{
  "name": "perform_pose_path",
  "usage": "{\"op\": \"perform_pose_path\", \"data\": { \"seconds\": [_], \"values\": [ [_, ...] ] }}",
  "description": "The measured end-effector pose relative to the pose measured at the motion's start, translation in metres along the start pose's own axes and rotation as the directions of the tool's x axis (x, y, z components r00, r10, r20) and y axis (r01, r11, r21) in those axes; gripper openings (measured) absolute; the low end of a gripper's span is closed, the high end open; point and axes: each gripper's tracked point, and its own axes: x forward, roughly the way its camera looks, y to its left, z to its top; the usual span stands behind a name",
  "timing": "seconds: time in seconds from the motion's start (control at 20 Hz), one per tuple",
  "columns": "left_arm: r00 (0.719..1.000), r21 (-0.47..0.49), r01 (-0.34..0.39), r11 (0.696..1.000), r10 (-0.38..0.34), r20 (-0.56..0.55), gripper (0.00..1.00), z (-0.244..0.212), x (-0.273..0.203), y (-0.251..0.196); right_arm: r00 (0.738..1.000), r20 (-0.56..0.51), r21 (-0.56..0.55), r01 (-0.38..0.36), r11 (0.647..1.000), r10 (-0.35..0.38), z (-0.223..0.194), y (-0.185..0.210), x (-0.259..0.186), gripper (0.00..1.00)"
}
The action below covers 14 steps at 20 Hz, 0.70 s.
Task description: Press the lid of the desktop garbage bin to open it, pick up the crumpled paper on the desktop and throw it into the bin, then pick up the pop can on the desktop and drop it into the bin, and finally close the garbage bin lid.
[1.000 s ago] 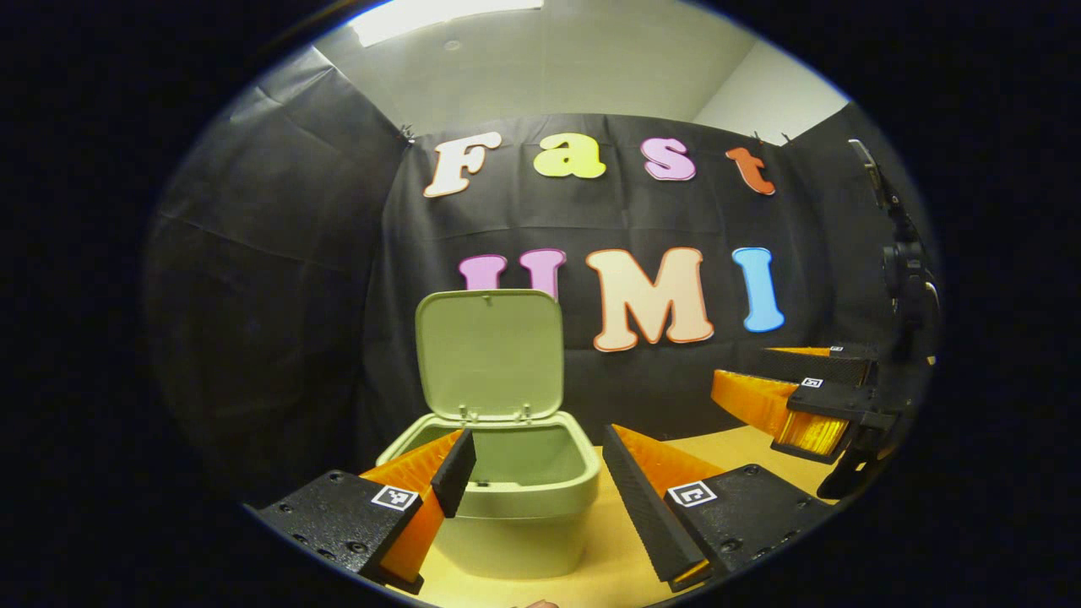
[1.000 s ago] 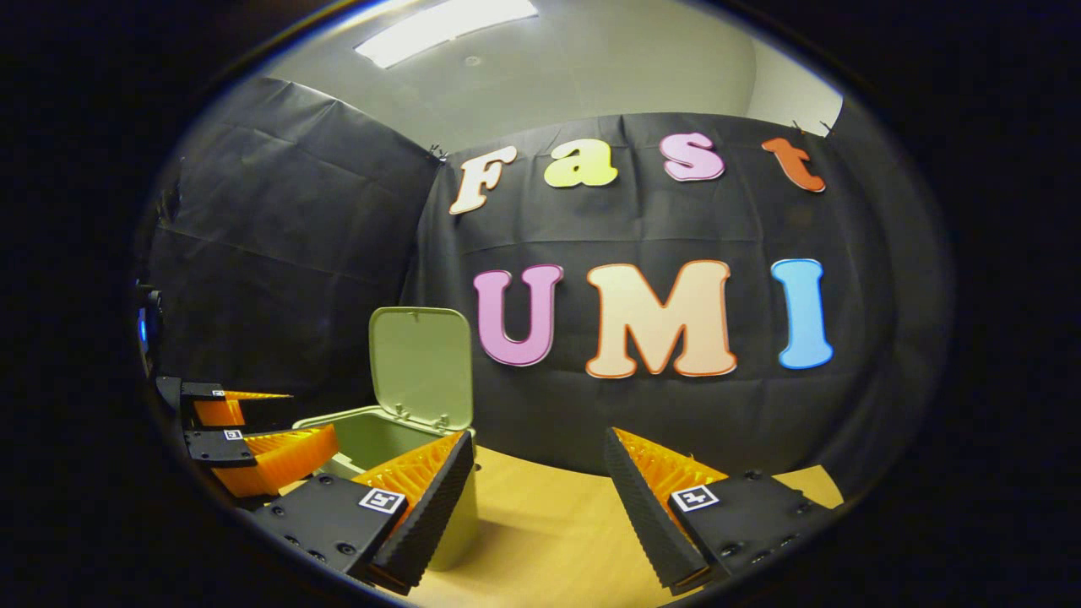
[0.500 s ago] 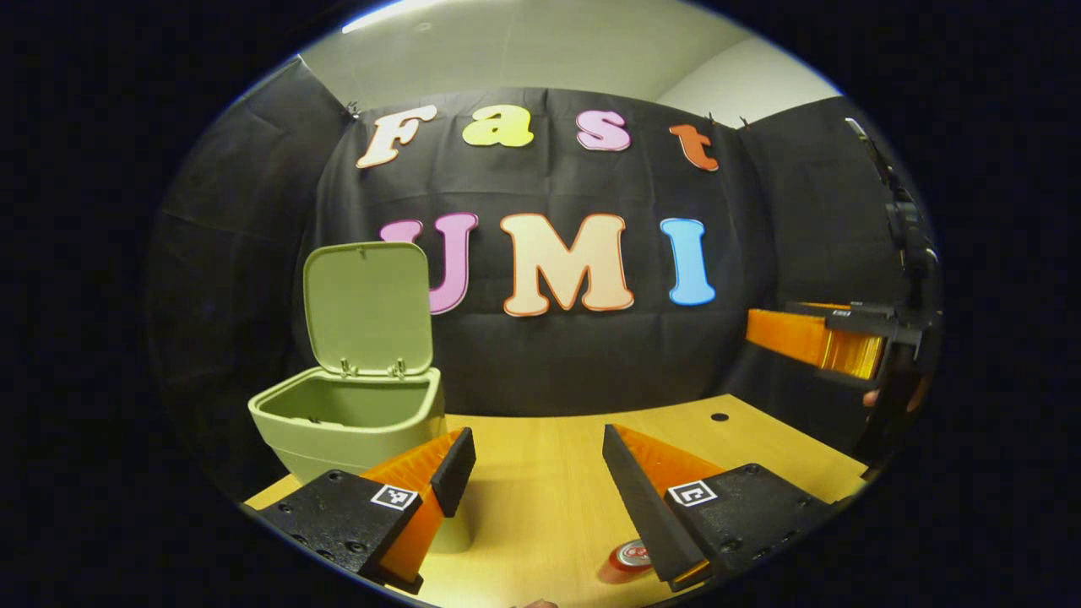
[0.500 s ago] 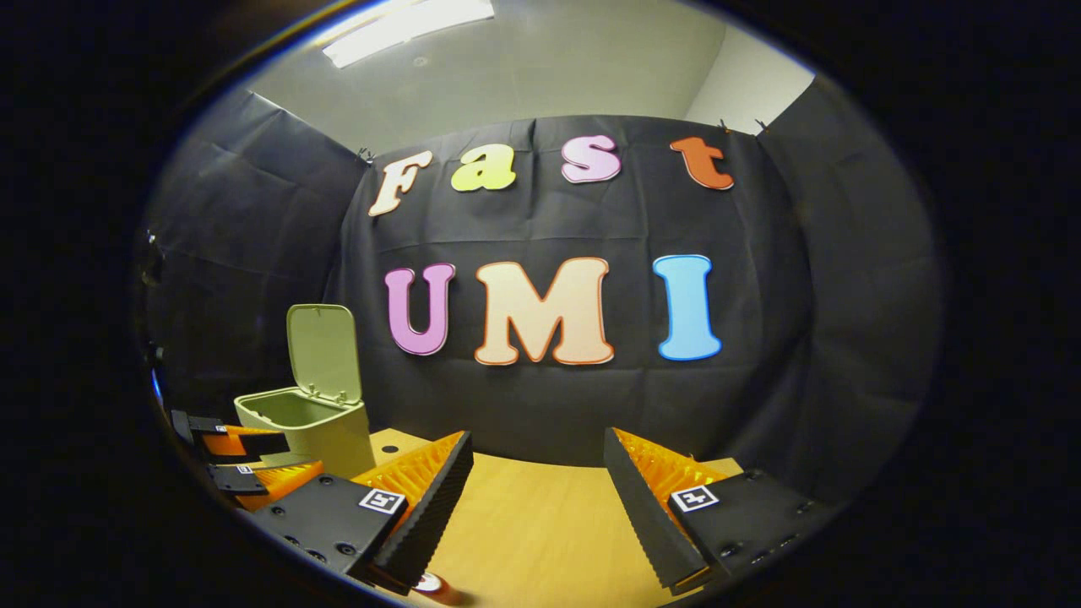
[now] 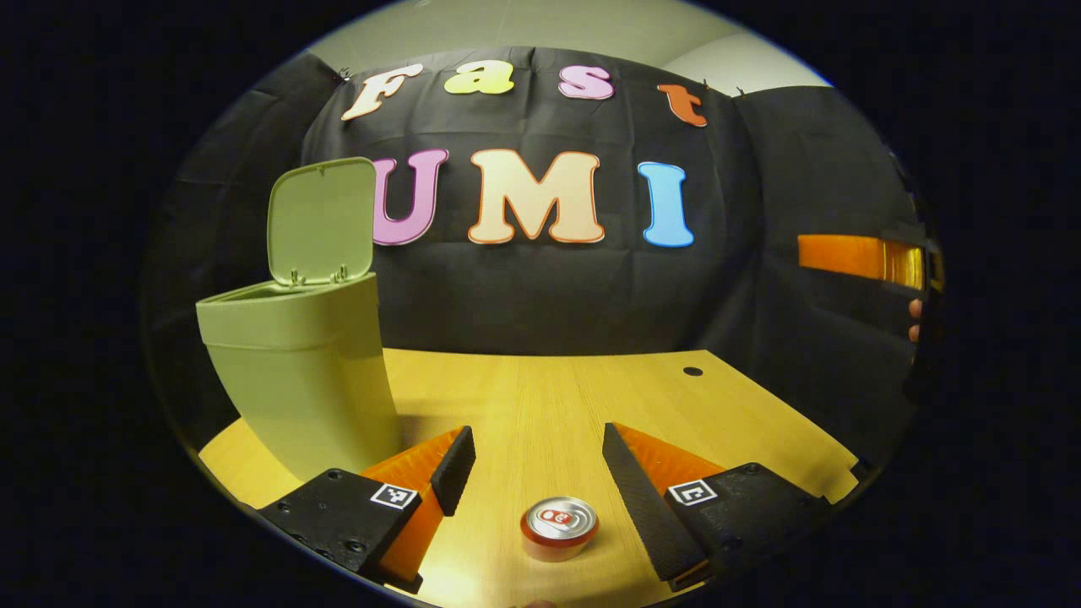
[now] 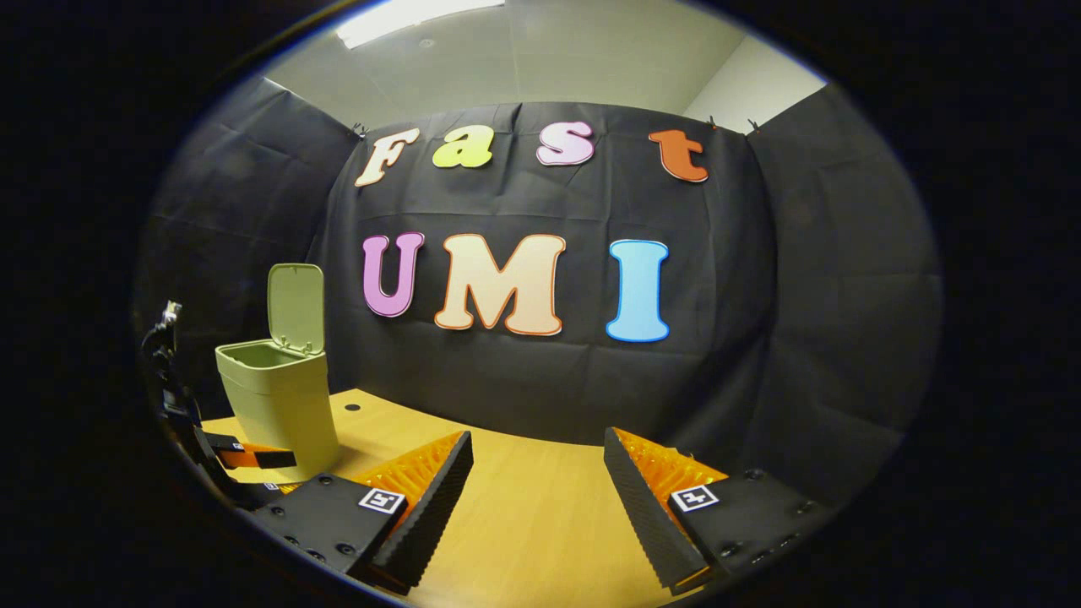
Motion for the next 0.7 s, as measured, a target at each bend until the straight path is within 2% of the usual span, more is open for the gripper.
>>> {"op": "perform_pose_path", "data": {
  "seconds": [0.1, 0.3, 0.5, 0.6, 0.7],
  "values": [
    [0.999, -0.017, -0.009, 1.0, 0.008, -0.037, 0.92, -0.021, 0.005, -0.004, 1.0, -0.002, 0.003, 0.003, 1.0, -0.003, 0.001, -0.01, -0.002, 1.0],
    [0.993, -0.019, -0.021, 1.0, 0.019, -0.116, 0.92, -0.061, 0.014, -0.007, 0.999, -0.032, 0.011, 0.018, 1.0, -0.018, -0.009, -0.025, -0.005, 0.98],
    [0.982, -0.021, -0.022, 1.0, 0.018, -0.188, 0.93, -0.09, 0.019, -0.001, 0.999, -0.044, -0.011, 0.022, 1.0, -0.022, -0.01, -0.024, -0.007, 0.98],
    [0.985, -0.021, -0.011, 1.0, 0.007, -0.171, 0.77, -0.084, 0.02, 0.001, 0.999, -0.038, -0.022, 0.018, 1.0, -0.019, -0.009, -0.02, -0.007, 1.0],
    [0.984, -0.009, -0.011, 1.0, 0.01, -0.175, 0.76, -0.077, 0.022, 0.008, 0.999, -0.032, -0.028, 0.013, 1.0, -0.014, -0.008, -0.012, -0.006, 0.98]
  ]
}}
